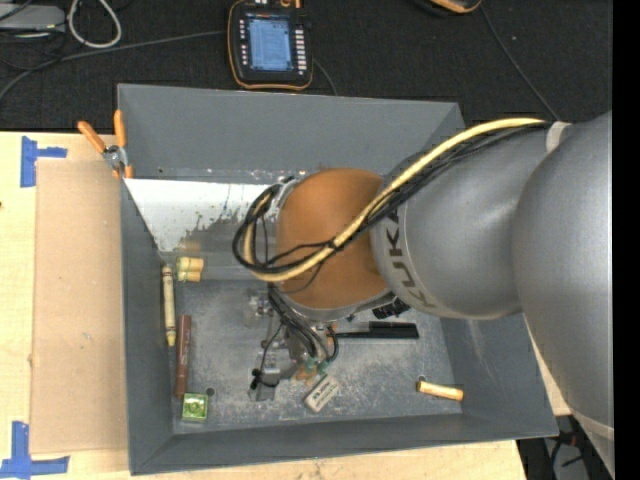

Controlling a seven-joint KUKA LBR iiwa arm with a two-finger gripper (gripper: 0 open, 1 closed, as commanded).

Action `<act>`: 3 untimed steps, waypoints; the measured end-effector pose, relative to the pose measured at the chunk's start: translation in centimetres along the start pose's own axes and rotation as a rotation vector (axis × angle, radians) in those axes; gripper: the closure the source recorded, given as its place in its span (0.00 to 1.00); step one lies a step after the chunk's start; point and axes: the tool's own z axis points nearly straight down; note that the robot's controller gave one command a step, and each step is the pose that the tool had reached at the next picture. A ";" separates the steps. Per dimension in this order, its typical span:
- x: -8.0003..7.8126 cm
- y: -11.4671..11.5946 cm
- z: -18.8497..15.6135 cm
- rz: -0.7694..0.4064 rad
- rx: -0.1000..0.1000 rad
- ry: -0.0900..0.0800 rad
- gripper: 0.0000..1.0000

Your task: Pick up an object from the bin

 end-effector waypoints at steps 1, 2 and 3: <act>0.0 0.0 0.0 0.000 0.000 0.000 0.00; 3.0 -4.3 1.3 -0.165 0.001 0.006 0.00; 2.0 -7.7 2.5 -0.221 0.001 0.004 0.00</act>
Offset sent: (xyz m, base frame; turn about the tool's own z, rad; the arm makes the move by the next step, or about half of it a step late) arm -0.0318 -0.0459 -0.0124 -0.1760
